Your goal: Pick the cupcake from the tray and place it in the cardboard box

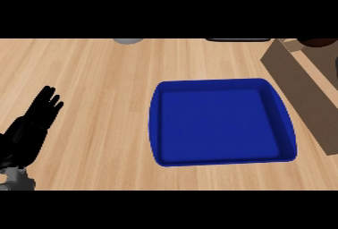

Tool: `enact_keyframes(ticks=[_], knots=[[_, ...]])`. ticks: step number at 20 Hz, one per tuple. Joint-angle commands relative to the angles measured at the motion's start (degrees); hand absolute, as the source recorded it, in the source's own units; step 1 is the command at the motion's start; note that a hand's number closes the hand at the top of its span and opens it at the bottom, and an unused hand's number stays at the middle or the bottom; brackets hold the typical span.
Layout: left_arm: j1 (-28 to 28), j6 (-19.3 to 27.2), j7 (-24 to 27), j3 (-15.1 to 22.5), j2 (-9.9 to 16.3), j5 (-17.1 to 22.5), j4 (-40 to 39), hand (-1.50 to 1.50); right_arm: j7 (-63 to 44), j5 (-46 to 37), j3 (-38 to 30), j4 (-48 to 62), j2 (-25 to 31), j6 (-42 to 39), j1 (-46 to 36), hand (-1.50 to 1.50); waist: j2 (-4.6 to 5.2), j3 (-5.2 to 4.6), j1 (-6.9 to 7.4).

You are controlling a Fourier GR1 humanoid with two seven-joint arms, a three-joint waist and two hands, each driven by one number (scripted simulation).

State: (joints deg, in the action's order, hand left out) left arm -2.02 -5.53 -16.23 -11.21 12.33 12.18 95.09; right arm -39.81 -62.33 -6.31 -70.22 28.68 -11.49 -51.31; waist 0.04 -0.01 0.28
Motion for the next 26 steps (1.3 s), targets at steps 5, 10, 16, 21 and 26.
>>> enact_keyframes(ticks=[5, 10, 16, 21, 26], knots=[[-0.93, -1.80, 0.98, -1.20, 0.59, 0.87, -2.80, 0.00, 13.88, 1.51, -5.11, 12.65, 5.51, 9.26, 1.03, 1.50, 0.18, 0.01, 0.34], [-2.27, -2.41, 1.89, -2.31, 1.27, 1.12, -4.40, 0.00, 16.88, 1.05, -5.95, 20.21, 2.78, 16.98, 3.50, 1.50, 0.18, 0.01, 0.41], [-2.45, -1.78, 2.61, -1.95, 1.04, -0.18, -4.10, 0.00, 18.77, 5.86, -9.54, 30.25, 1.10, 13.96, 2.55, 1.50, 0.40, 0.03, 0.76], [-4.94, -1.02, -0.17, -2.06, 1.47, 0.07, -4.27, 0.00, 20.68, 7.38, -12.59, 37.94, 3.17, 15.28, 3.53, -1.50, 0.46, 0.06, 0.68], [-2.70, -0.55, 0.08, -0.35, -0.34, -1.11, -2.19, 0.00, 29.56, 10.59, -13.90, 38.66, 0.87, 21.36, 4.49, -1.50, 0.29, 0.07, 0.69]])
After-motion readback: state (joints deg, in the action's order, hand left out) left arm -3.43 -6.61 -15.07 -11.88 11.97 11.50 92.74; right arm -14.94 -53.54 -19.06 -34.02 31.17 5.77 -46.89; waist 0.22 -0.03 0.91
